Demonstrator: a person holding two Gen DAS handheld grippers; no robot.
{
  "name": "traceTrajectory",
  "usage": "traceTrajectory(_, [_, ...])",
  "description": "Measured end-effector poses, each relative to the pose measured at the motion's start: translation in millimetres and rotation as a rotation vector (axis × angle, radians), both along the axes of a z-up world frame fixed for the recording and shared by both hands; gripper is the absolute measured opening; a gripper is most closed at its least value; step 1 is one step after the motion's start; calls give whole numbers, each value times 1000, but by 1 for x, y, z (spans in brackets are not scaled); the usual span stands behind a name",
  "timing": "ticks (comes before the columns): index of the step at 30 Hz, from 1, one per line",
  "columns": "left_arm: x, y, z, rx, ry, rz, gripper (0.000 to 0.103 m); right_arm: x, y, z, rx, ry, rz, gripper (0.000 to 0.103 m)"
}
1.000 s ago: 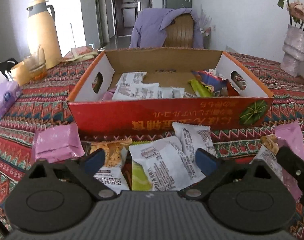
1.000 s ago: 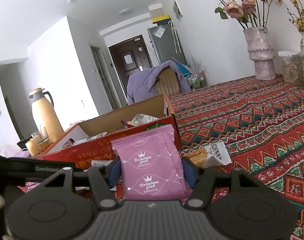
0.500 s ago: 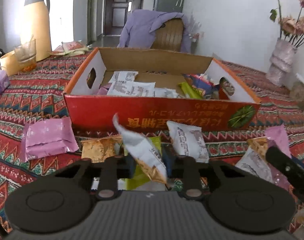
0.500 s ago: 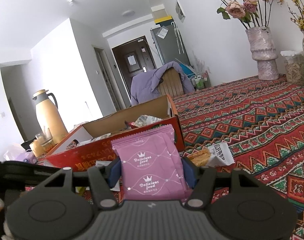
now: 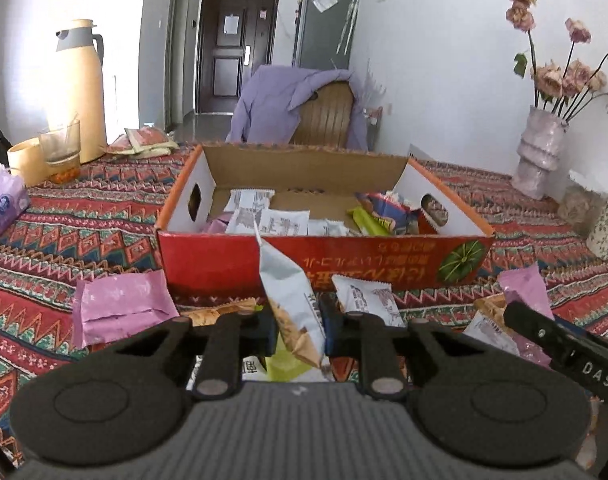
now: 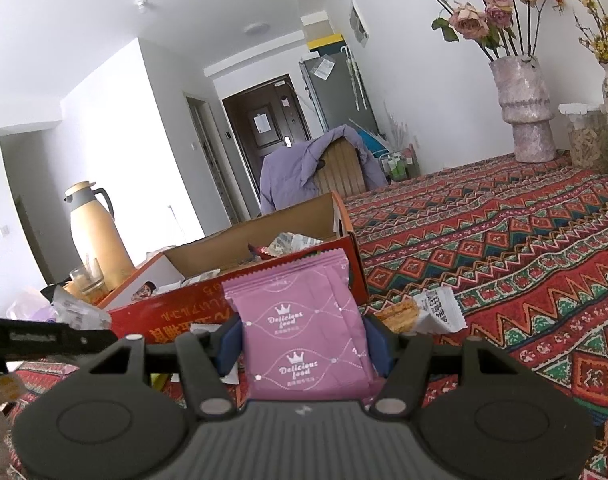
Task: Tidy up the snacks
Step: 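Carry the pink pouch over the box with the right gripper while the left carries a white wrapper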
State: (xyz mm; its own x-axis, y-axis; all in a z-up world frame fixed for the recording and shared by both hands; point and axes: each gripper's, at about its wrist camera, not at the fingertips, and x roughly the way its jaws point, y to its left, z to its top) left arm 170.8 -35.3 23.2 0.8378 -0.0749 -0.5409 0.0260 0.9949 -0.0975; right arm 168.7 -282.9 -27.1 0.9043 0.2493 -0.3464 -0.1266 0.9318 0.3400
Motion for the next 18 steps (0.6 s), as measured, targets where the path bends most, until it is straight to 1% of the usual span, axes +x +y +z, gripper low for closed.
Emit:
traceTrajectory(3, [-6, 3, 6, 0, -25, 6, 20, -2, 4, 1, -23, -10, 1, 62])
traceTrajectory(7, [-12, 6, 16, 4, -64, 2, 20, -7, 17, 6, -96, -39, 12, 62])
traceTrajectory(14, [-13, 10, 31, 6, -114, -6, 20, -9, 27, 36, -93, -82, 38, 62])
traceTrajectory(18, [-6, 9, 39, -1, -133, -13, 20, 2, 34, 54, -123, -108, 48, 62])
